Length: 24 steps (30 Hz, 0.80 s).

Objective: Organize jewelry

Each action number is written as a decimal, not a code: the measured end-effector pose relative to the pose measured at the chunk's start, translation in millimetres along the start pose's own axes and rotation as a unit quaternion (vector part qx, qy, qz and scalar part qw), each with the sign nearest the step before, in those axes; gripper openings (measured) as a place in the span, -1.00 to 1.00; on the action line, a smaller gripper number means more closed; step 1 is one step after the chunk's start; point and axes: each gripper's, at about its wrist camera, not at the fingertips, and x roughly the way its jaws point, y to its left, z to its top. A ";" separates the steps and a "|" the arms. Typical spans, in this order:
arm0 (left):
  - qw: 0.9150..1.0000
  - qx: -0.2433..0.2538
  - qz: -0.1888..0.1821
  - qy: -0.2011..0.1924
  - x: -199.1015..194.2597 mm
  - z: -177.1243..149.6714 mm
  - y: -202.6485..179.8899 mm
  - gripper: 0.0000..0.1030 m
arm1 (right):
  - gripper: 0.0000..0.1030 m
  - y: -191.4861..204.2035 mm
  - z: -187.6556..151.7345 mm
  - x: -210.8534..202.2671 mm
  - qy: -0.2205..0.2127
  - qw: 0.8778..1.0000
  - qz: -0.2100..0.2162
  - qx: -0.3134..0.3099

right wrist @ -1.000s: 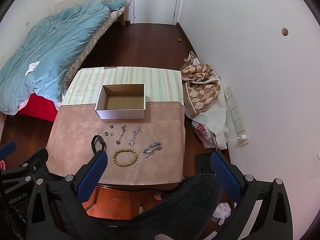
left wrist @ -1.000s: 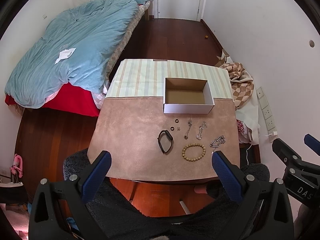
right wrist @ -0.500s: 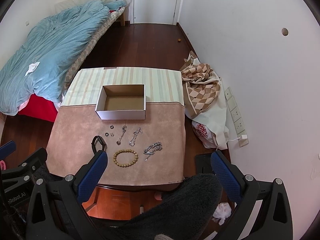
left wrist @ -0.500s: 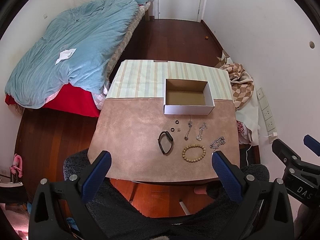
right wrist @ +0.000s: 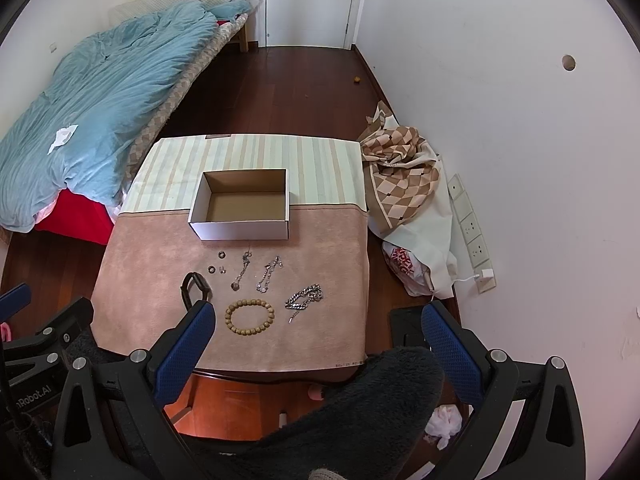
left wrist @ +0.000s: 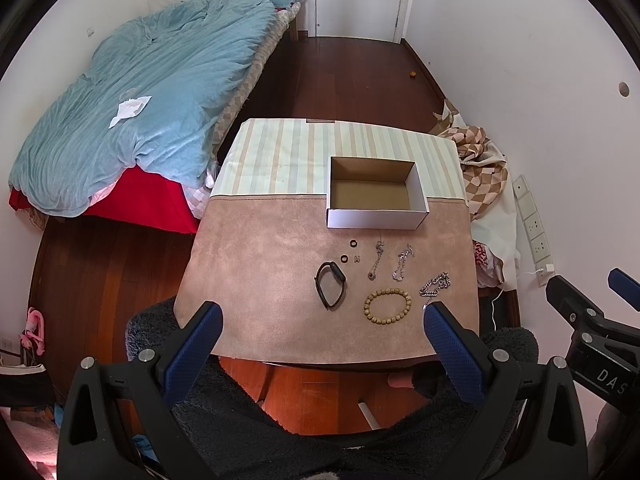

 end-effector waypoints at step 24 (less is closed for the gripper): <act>0.993 0.046 0.093 0.047 123.6 14.5 4.6 0.99 | 0.83 -3.8 -21.3 151.2 0.112 0.992 0.008 0.059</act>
